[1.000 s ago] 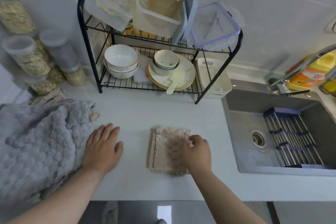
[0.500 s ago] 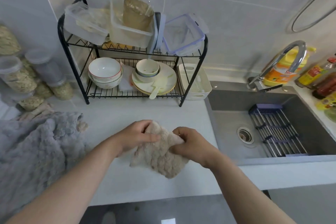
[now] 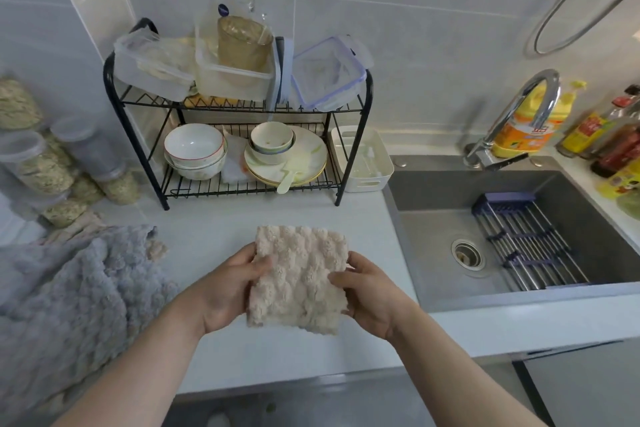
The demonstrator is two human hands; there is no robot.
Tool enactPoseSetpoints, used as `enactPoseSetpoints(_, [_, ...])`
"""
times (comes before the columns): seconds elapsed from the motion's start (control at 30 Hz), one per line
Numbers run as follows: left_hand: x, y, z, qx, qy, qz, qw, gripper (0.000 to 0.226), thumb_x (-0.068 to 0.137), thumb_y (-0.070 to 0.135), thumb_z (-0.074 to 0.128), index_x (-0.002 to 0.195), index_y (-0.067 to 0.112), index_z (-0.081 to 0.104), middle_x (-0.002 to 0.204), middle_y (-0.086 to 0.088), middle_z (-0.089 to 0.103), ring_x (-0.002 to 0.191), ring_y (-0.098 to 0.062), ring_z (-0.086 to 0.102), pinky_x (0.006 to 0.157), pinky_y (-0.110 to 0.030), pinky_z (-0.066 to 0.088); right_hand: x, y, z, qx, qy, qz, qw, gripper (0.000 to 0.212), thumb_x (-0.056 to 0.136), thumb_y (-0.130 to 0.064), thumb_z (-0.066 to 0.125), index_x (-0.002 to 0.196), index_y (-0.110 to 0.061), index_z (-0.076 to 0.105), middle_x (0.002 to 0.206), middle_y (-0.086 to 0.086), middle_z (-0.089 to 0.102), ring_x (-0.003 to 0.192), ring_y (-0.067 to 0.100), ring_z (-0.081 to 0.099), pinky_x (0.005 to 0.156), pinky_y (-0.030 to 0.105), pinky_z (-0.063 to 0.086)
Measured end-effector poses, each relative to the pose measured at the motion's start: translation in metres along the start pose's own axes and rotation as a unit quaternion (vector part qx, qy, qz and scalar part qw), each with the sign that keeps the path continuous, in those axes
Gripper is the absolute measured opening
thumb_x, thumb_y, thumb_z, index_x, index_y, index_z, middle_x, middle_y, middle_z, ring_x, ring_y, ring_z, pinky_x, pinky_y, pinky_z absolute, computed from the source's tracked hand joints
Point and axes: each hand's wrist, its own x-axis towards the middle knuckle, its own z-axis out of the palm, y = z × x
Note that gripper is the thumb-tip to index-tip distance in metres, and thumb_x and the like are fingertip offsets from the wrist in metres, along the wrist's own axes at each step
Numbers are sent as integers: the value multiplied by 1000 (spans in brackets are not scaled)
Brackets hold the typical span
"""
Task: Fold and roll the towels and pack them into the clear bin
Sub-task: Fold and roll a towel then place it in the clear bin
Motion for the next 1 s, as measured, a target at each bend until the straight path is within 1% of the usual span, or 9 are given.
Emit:
enactPoseSetpoints(0.07, [-1, -6, -8, 35, -26, -19, 999, 68, 64, 19, 85, 125, 23, 57, 120, -11, 67, 108, -34, 65, 83, -51, 53, 2, 0, -2, 3, 17, -14, 1000, 29, 90, 3, 52, 115, -9, 59, 98, 12, 69, 89, 30, 61, 73, 39, 47])
enactPoseSetpoints(0.2, [7, -9, -10, 22, 67, 21, 997, 43, 84, -8, 60, 122, 11, 60, 117, -18, 67, 103, -34, 67, 92, -52, 50, 2, 2, -1, -25, -35, -25, 999, 38, 87, 4, 56, 119, -16, 59, 104, 11, 68, 90, 28, 64, 71, 37, 52])
enactPoseSetpoints(0.4, [9, -6, -4, -85, 127, 38, 987, 34, 86, -16, 40, 94, 4, 68, 99, -23, 70, 79, -30, 72, 65, -36, 61, 10, -2, 7, 84, -6, -35, 996, 47, 80, 23, 29, 96, 0, 66, 91, 20, 67, 77, 33, 66, 61, 38, 60])
enactPoseSetpoints(0.57, [11, 12, 5, -87, 128, 21, 988, 29, 90, 31, 47, 82, 7, 64, 82, -14, 64, 76, -29, 60, 68, -35, 45, 8, -9, 10, 100, 42, -41, 993, 15, 84, -10, 46, 76, -6, 58, 80, 12, 56, 69, 27, 54, 60, 32, 46])
enactPoseSetpoints(0.63, [17, 26, 10, -8, 114, 38, 993, 31, 66, 35, 74, 84, 13, 62, 82, -9, 61, 71, -24, 58, 65, -33, 42, 5, -18, 11, 44, 59, -61, 995, 18, 77, -28, 64, 73, -13, 55, 77, 7, 52, 65, 21, 48, 60, 31, 39])
enactPoseSetpoints(0.7, [25, 40, 12, 64, 90, 59, 992, 55, 52, 20, 83, 103, 15, 61, 99, -6, 64, 84, -23, 64, 70, -34, 48, 0, -25, 12, -23, 100, -104, 989, 15, 69, -20, 73, 79, -17, 62, 84, 6, 57, 64, 18, 52, 58, 30, 41])
enactPoseSetpoints(0.77, [35, 54, 15, 82, 73, 57, 992, 58, 63, 7, 83, 116, 9, 58, 111, -8, 66, 100, -25, 65, 88, -35, 50, -4, -31, 14, -33, 155, -131, 979, 41, 70, -13, 74, 109, -23, 66, 106, 4, 64, 81, 16, 65, 68, 29, 52])
enactPoseSetpoints(0.83, [45, 69, 21, 92, 40, 51, 994, 38, 76, 2, 75, 111, -3, 63, 107, -19, 71, 98, -31, 68, 99, -44, 47, -10, -39, 14, -4, 195, -150, 969, 59, 65, -20, 79, 122, -13, 61, 114, 10, 67, 97, 21, 68, 81, 32, 55])
enactPoseSetpoints(1.0, [61, 91, 68, 118, -84, 76, 987, 22, 89, 0, 58, 109, 8, 64, 102, -15, 72, 92, -30, 67, 87, -50, 53, -47, -50, 11, 45, 301, -214, 928, 31, 78, -9, 70, 108, -2, 67, 103, 19, 72, 98, 39, 68, 85, 44, 54])
